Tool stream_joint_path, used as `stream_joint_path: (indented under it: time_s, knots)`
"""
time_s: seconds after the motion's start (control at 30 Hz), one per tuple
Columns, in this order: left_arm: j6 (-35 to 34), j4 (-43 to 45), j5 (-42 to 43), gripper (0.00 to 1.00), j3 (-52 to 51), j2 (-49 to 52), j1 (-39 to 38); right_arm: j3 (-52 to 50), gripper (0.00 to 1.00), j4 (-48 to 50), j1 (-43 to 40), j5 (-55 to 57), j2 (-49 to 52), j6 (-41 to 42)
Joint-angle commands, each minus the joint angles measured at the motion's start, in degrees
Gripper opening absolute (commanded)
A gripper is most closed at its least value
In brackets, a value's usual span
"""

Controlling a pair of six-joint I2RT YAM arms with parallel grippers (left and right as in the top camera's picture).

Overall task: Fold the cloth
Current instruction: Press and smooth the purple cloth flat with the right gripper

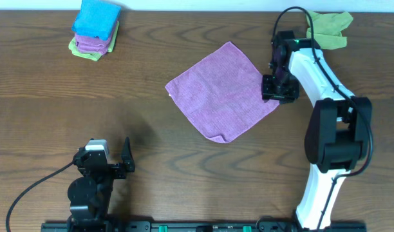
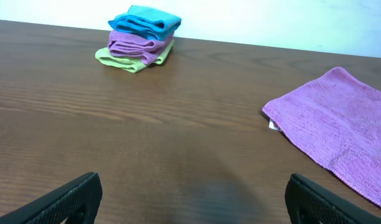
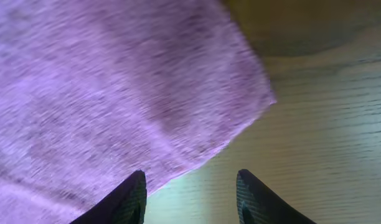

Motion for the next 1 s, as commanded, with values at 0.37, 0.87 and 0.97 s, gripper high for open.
stream_joint_path:
  time_s: [0.37,0.87,0.97]
  knots:
    - [0.8,-0.5,-0.6,0.95,-1.4,-0.3,-0.1,-3.0,0.35,-0.2,14.9,-10.8,-5.3,-12.7]
    - [0.8,-0.5,-0.6,0.95,-1.4,-0.3,-0.1,-21.4,0.32,10.8,20.0,-19.0,-9.0,-14.7]
    - [0.8,-0.5,-0.6,0.95,-1.4,-0.3,-0.1,-21.4,0.32,10.2,22.3,-19.9,-9.0,-14.7]
